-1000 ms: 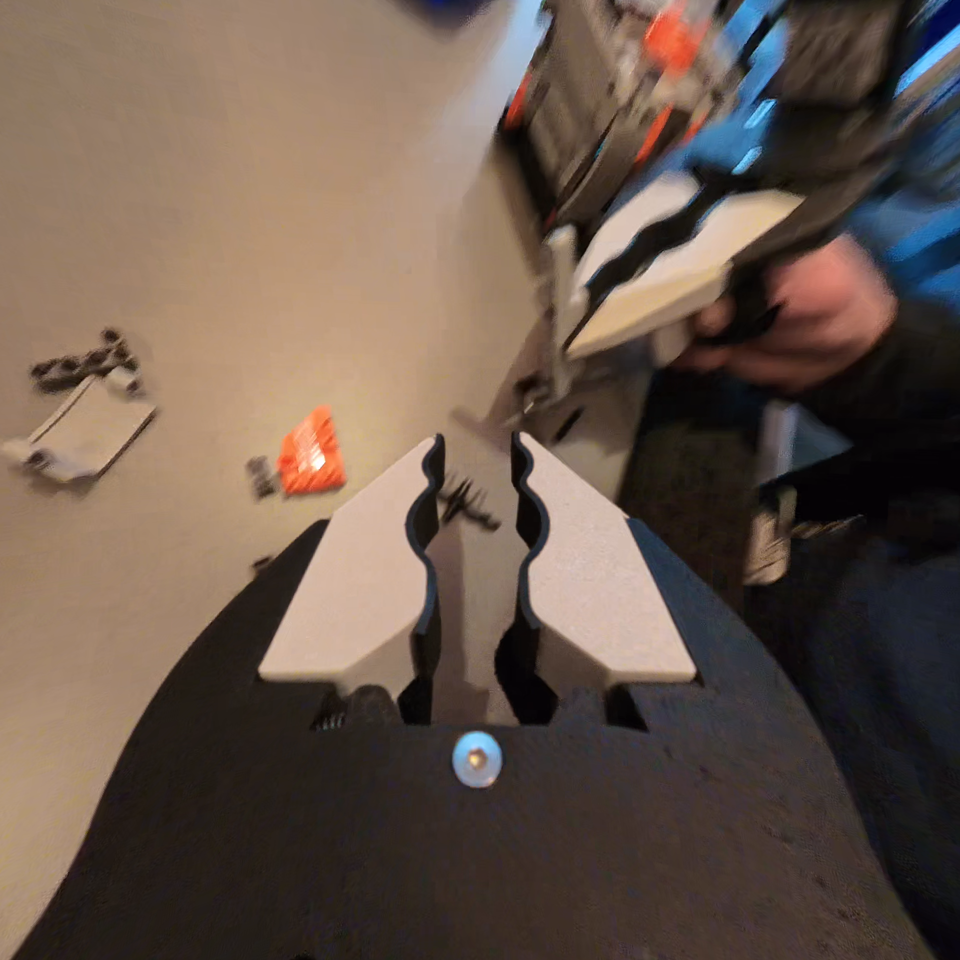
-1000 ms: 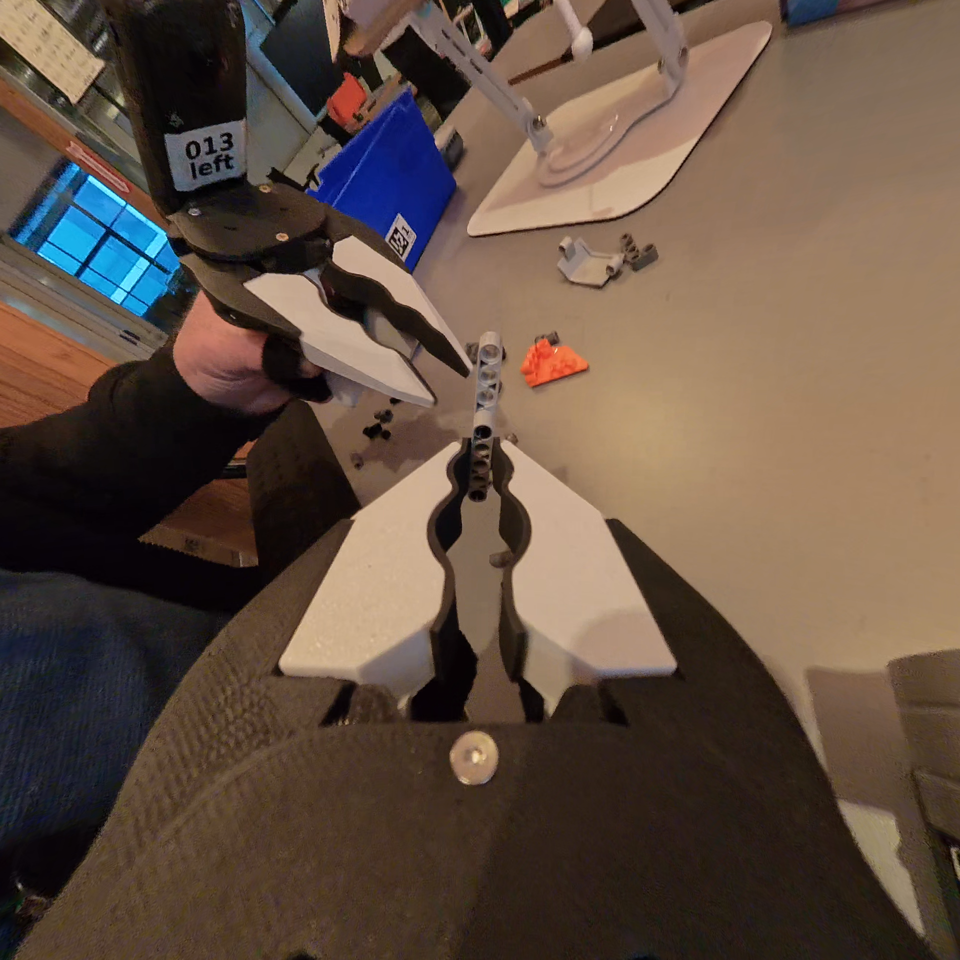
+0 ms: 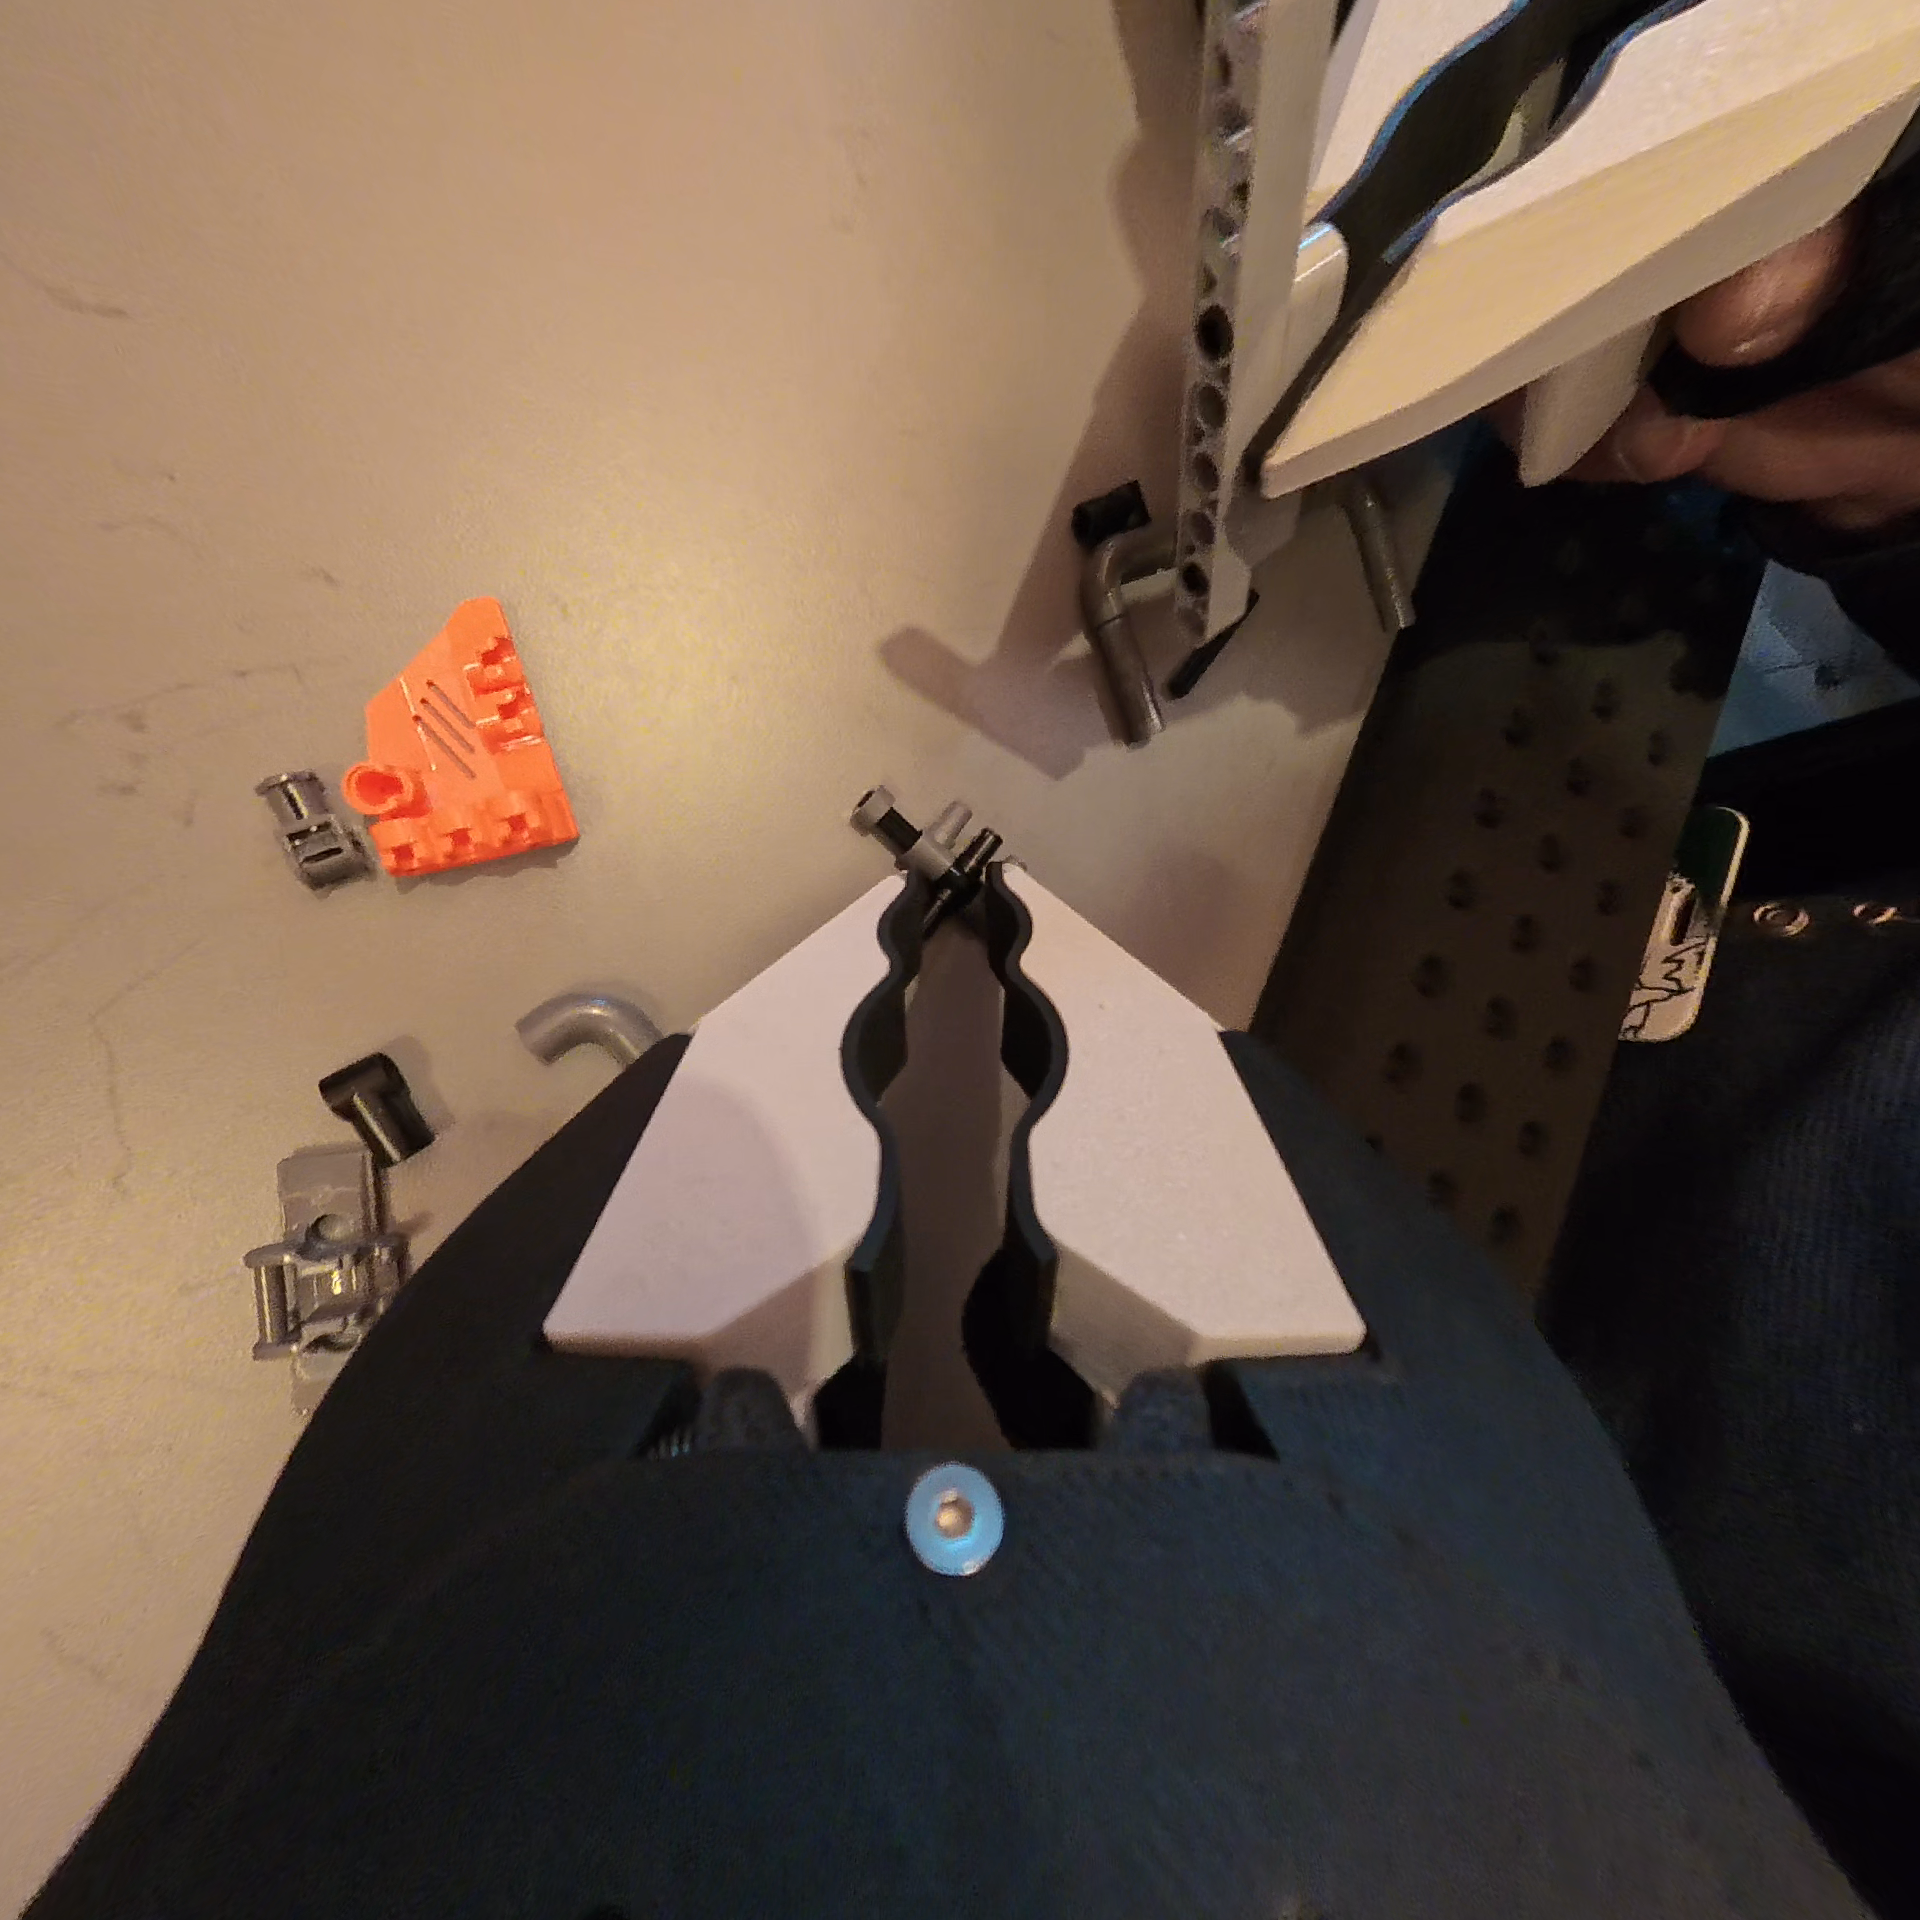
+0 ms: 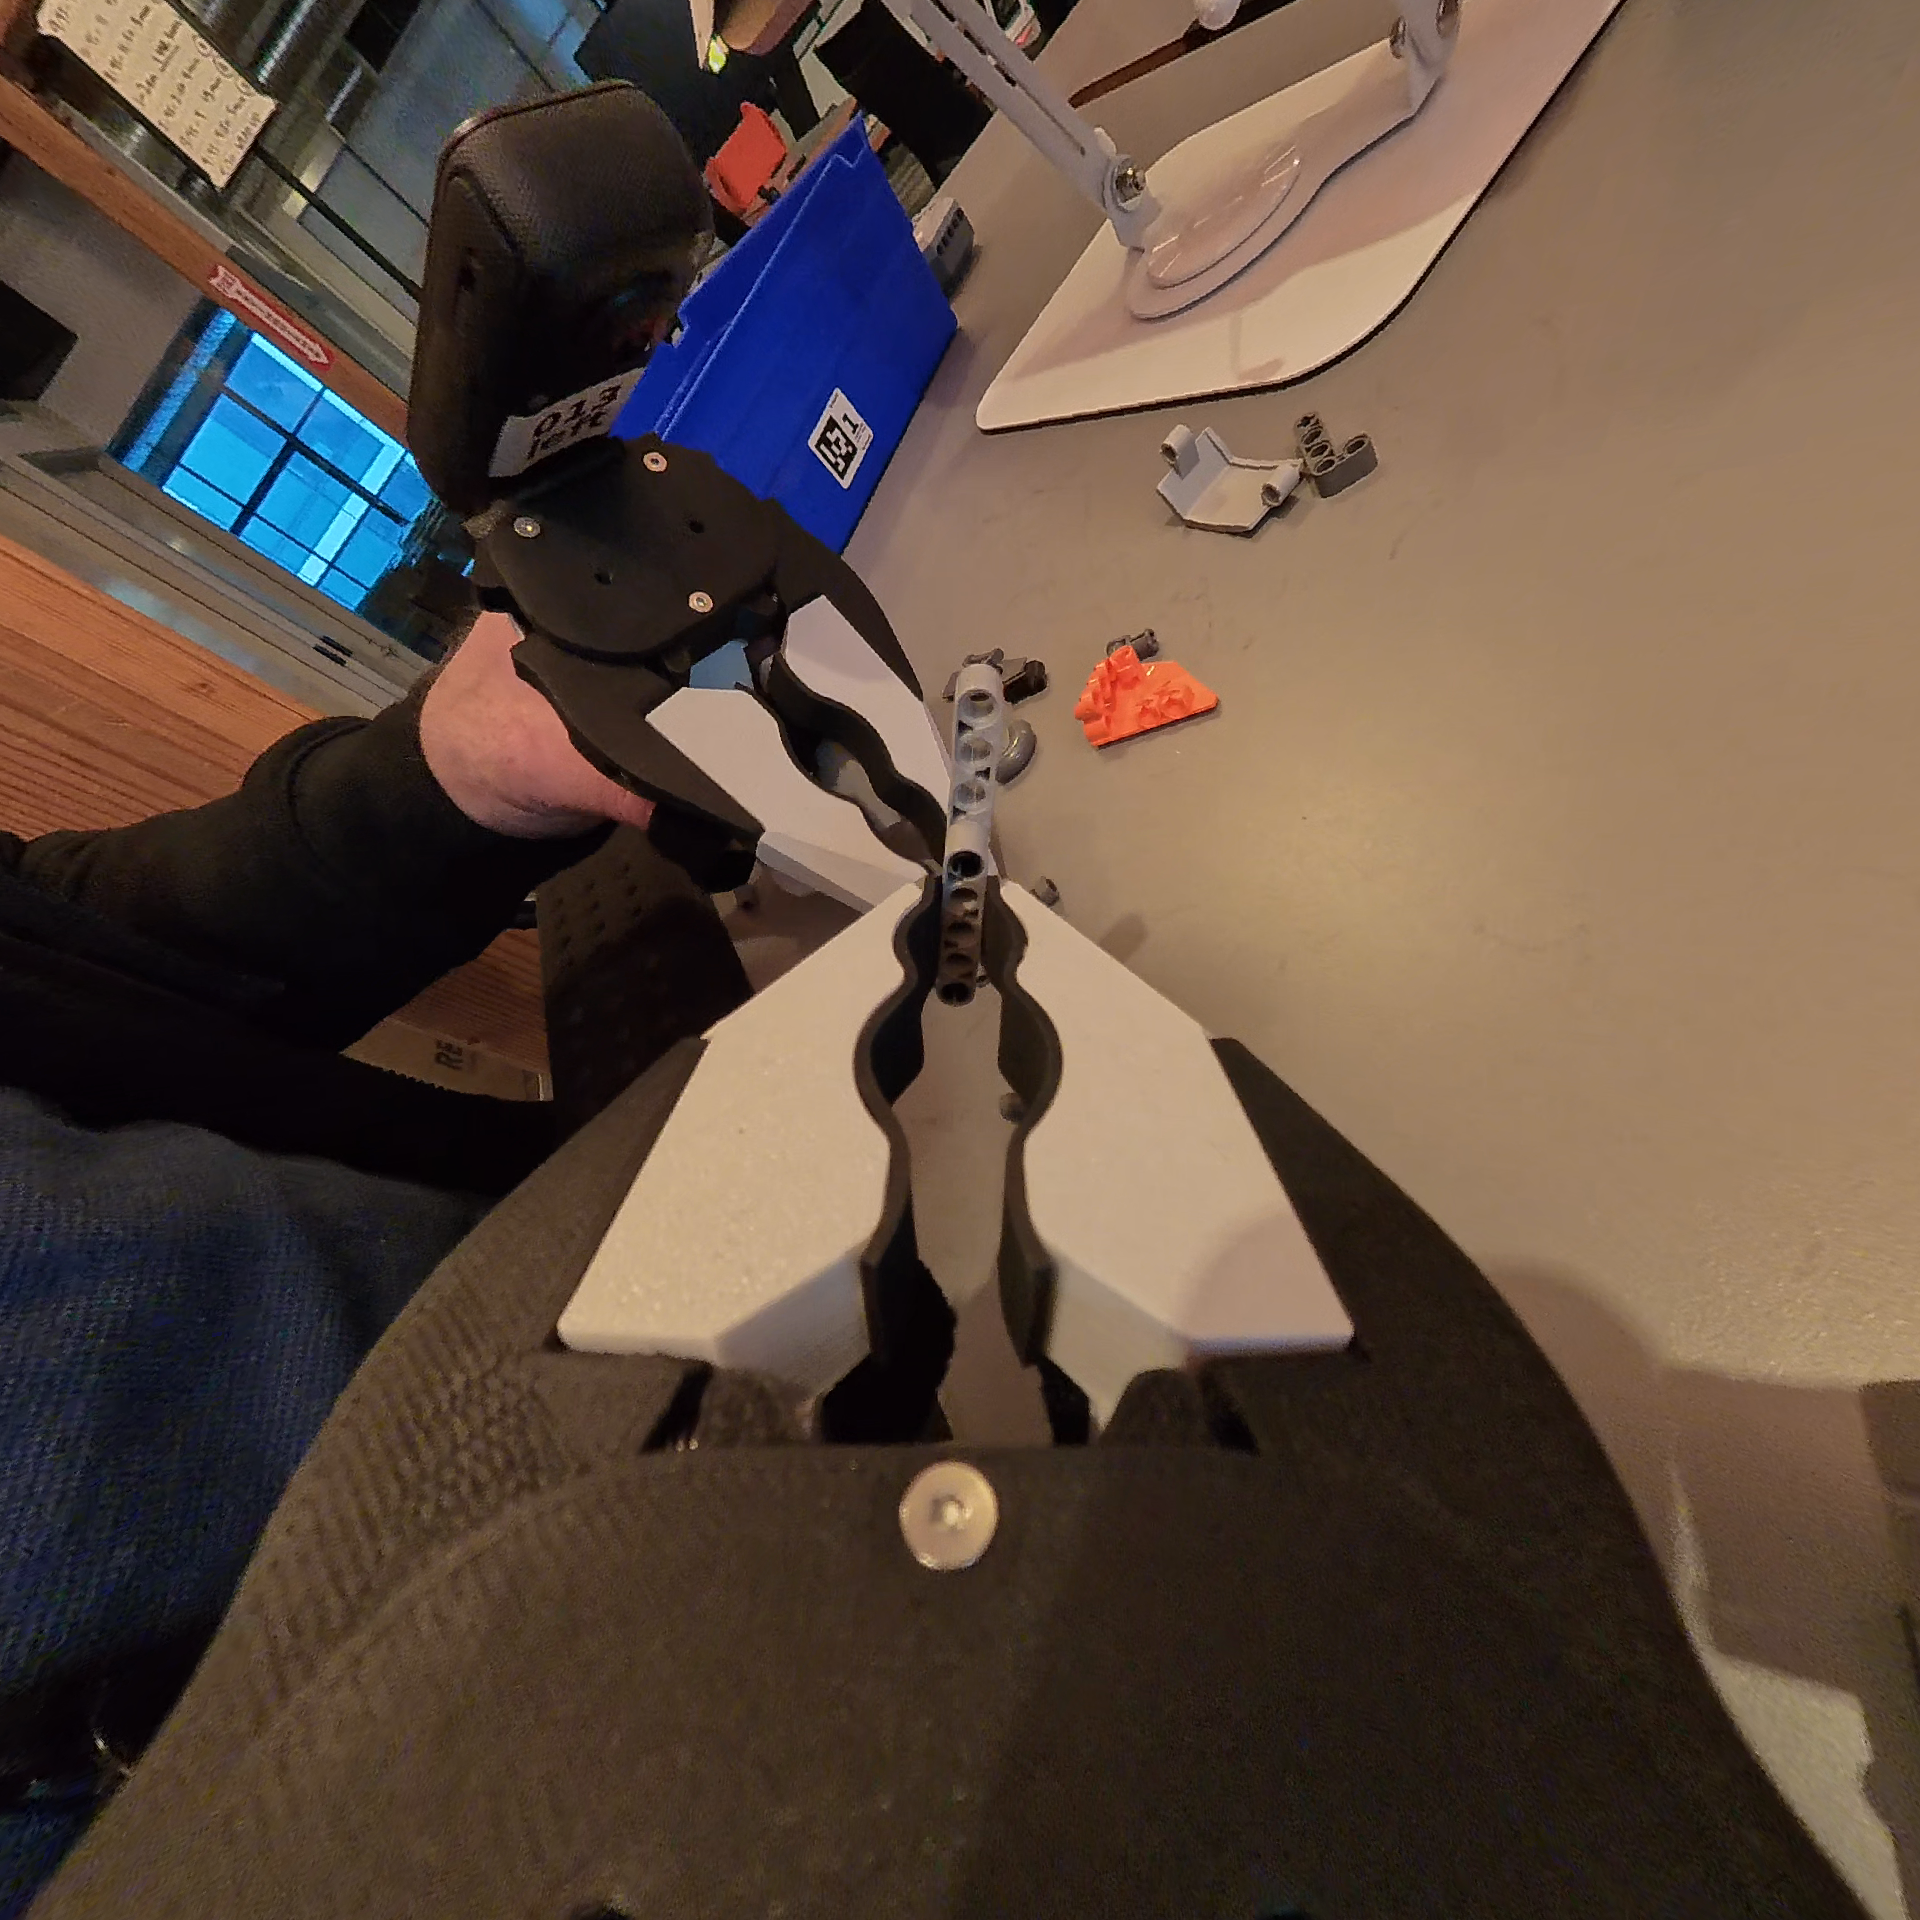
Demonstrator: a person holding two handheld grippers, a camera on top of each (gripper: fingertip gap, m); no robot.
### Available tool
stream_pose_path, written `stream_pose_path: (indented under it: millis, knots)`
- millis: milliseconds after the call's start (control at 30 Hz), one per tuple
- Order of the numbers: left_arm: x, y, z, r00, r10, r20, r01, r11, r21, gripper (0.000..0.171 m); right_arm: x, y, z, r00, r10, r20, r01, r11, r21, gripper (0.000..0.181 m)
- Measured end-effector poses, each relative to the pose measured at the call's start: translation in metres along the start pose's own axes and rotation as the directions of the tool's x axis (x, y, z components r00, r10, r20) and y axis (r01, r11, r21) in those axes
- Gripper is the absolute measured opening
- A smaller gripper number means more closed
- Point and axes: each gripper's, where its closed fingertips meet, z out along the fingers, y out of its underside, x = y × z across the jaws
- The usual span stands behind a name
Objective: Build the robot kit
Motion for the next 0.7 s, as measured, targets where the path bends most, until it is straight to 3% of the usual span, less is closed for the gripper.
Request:
stream_pose_path:
  millis: [467, 600, 700]
  knots:
    - [0.003, -0.001, -0.011, 0.999, -0.022, 0.026, 0.019, 0.993, 0.115, 0.000, -0.003, 0.006, 0.004, 0.999, 0.022, 0.041, -0.019, 0.998, -0.052, 0.004]
    - [0.006, -0.002, -0.015, 0.995, 0.046, 0.093, -0.057, 0.991, 0.117, 0.029, -0.003, 0.008, 0.005, 0.999, 0.022, 0.044, -0.019, 0.998, -0.062, 0.004]
    - [0.002, 0.004, -0.004, 0.974, 0.123, 0.192, -0.133, 0.990, 0.037, 0.047, -0.003, 0.008, 0.005, 0.999, 0.026, 0.047, -0.023, 0.998, -0.065, 0.004]
